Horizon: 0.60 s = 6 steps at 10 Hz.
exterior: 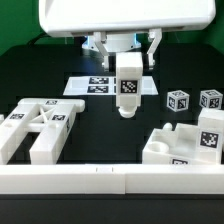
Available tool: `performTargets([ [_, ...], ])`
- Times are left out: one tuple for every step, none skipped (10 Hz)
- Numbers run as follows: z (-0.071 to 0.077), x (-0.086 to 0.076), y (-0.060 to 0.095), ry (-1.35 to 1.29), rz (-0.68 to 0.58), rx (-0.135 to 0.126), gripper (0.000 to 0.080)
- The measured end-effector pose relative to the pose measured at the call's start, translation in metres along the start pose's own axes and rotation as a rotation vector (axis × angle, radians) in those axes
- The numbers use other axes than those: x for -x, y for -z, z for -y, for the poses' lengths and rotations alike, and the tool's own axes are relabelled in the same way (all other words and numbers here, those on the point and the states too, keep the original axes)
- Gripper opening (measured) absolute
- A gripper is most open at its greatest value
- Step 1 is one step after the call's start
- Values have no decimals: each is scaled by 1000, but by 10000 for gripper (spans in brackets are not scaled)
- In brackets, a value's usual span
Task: Assemble chair
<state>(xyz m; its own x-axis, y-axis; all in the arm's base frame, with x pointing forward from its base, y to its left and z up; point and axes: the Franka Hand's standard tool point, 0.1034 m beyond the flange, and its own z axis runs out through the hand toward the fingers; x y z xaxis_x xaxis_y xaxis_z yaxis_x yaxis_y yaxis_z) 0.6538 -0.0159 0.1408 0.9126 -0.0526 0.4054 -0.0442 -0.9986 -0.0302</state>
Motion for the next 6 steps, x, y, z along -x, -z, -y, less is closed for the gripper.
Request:
performTargets([
  [-1, -4, 0, -3, -33, 7, 291],
  [2, -4, 0, -26, -22, -1, 291],
  [7, -12, 3, -20, -56, 1, 291],
  [0, -13, 3, 3, -158, 34, 291],
  [-1, -5, -2, 3, -140, 34, 291],
  [2, -7, -2, 1, -148, 33, 291],
])
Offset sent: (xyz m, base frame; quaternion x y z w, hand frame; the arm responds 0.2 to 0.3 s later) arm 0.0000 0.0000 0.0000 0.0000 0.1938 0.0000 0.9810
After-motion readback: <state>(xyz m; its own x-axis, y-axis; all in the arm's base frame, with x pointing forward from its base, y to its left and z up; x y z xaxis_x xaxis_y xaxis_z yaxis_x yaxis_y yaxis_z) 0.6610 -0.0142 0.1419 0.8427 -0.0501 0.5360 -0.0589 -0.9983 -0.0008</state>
